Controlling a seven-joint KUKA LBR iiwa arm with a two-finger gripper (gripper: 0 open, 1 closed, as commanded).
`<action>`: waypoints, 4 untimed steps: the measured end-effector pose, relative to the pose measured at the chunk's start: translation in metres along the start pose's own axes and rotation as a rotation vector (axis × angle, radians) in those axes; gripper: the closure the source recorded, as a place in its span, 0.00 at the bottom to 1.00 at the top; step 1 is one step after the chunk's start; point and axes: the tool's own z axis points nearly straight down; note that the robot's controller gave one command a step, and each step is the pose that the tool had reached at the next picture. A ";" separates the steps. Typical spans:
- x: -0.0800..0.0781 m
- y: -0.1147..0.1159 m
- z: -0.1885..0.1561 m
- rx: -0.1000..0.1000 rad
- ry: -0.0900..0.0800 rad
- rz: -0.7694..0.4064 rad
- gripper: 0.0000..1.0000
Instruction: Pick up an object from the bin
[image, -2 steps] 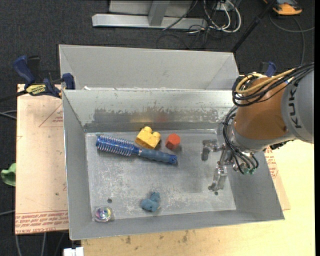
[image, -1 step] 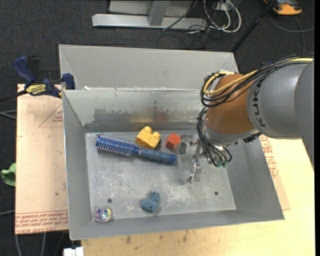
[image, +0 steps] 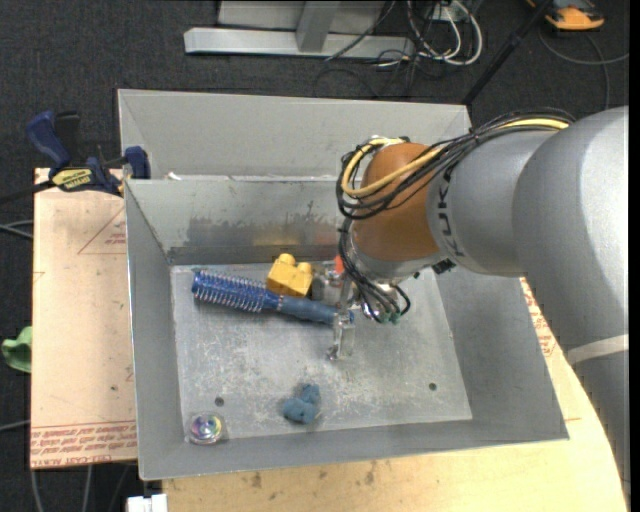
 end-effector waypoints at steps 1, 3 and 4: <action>0.000 -0.005 -0.002 0.003 0.000 0.007 1.00; -0.020 -0.010 -0.124 0.005 -0.010 -0.547 1.00; -0.029 -0.017 -0.086 0.001 0.004 -0.567 1.00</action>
Offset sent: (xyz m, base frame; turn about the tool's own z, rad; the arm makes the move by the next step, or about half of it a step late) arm 0.0000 0.0000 0.0000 0.0000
